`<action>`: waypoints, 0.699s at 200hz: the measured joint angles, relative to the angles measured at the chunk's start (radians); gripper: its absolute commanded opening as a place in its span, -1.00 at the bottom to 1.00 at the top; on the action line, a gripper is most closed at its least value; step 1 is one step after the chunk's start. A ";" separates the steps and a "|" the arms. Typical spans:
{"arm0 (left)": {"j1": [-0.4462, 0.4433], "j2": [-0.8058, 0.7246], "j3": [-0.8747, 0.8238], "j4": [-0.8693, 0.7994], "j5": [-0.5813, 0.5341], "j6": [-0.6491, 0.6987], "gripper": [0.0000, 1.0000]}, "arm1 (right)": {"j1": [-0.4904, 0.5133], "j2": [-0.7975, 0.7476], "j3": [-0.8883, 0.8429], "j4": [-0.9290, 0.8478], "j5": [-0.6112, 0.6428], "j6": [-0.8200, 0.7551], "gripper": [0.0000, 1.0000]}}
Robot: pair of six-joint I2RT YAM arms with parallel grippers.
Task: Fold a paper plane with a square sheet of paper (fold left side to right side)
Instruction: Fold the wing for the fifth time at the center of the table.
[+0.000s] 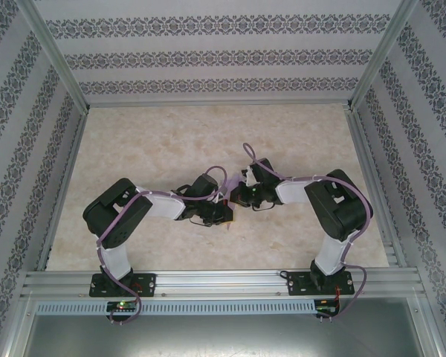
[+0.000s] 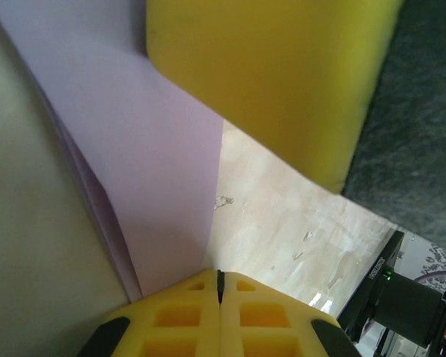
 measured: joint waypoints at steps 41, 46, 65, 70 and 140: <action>0.000 -0.002 0.000 0.000 -0.010 0.000 -0.94 | -0.007 0.026 0.041 -0.041 -0.008 -0.041 -0.91; 0.000 -0.002 0.000 0.000 -0.011 0.000 -0.95 | -0.009 0.030 0.047 -0.047 -0.014 -0.047 -0.91; 0.000 -0.004 0.000 0.000 -0.019 0.000 -0.95 | -0.018 0.040 0.061 -0.061 -0.029 -0.058 -0.91; 0.000 -0.004 0.000 0.000 -0.019 0.000 -0.95 | -0.020 0.042 0.064 -0.064 -0.031 -0.060 -0.91; 0.000 -0.005 0.000 0.000 -0.023 0.000 -0.97 | -0.080 0.084 0.138 -0.093 -0.011 -0.100 -0.91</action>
